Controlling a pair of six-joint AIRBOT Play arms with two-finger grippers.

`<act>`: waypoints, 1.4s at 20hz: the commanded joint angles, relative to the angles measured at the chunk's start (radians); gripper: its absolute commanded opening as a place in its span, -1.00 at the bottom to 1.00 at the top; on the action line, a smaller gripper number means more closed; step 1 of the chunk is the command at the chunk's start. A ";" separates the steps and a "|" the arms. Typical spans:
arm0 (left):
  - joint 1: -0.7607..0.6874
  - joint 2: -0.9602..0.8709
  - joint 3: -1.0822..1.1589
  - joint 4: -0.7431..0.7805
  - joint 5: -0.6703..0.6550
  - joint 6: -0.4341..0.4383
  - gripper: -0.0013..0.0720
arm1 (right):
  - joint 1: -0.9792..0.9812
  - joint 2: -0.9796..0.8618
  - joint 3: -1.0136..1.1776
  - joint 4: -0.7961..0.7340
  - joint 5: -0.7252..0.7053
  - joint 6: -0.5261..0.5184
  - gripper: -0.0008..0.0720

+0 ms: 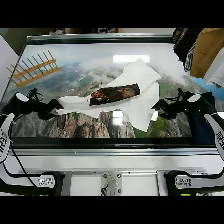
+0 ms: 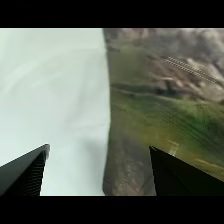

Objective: Fold the clothes and pants, and hang the long-sleeved shirts on hangers.

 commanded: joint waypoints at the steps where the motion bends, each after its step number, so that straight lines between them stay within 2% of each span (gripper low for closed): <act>1: -0.031 -0.046 0.039 -0.013 -0.007 0.001 1.00 | 0.061 -0.021 -0.014 0.043 -0.138 -0.011 0.92; 2: -0.032 -0.045 0.034 -0.013 -0.002 0.001 1.00 | 0.075 -0.021 -0.014 0.045 -0.163 -0.011 0.92; 3: -0.032 -0.045 0.026 -0.013 0.000 0.001 1.00 | 0.084 -0.021 -0.014 0.044 -0.178 -0.011 0.65; 4: -0.024 -0.045 0.016 -0.013 -0.002 0.001 1.00 | 0.089 -0.021 -0.014 0.044 -0.187 -0.011 0.09; 5: -0.018 -0.045 0.007 -0.012 -0.005 0.002 1.00 | 0.089 -0.021 -0.014 0.044 -0.192 -0.012 -0.33; 6: -0.010 -0.045 0.001 -0.012 -0.007 0.002 1.00 | 0.089 -0.021 -0.014 0.043 -0.192 -0.012 -0.63; 7: -0.002 -0.045 0.000 -0.011 -0.008 0.002 1.00 | 0.089 -0.021 -0.014 0.043 -0.192 -0.012 -0.80; 9: 0.003 -0.045 0.000 -0.017 0.003 0.000 1.00 | 0.089 -0.021 -0.014 0.044 -0.191 -0.015 -0.94; 12: -0.039 -0.046 0.000 -0.023 0.059 -0.003 1.00 | 0.093 -0.021 -0.014 0.044 -0.192 -0.034 -0.94; 13: -0.061 -0.045 0.000 -0.023 0.078 -0.003 0.84 | 0.095 -0.021 -0.014 0.044 -0.191 -0.034 -0.94; 14: -0.079 -0.045 0.000 -0.023 0.094 -0.003 0.16 | 0.095 -0.017 -0.014 0.044 -0.189 -0.034 -0.94; 15: -0.095 -0.045 0.007 -0.023 0.101 -0.003 -0.63 | 0.095 -0.007 -0.011 0.043 -0.183 -0.034 -0.94; 16: -0.103 -0.045 0.029 -0.023 0.092 -0.005 -0.95 | 0.092 0.009 0.000 0.033 -0.172 -0.034 -0.94; 19: -0.095 0.018 0.156 -0.021 0.010 -0.006 -0.95 | 0.061 0.107 0.108 -0.098 -0.081 -0.034 -0.94; 23: -0.078 0.261 0.393 -0.022 -0.052 -0.006 -0.95 | -0.013 0.305 0.396 -0.213 0.099 -0.034 -0.94; 28: -0.078 0.634 0.579 -0.022 -0.048 -0.007 -0.95 | -0.059 0.597 0.696 -0.213 0.083 -0.034 -0.94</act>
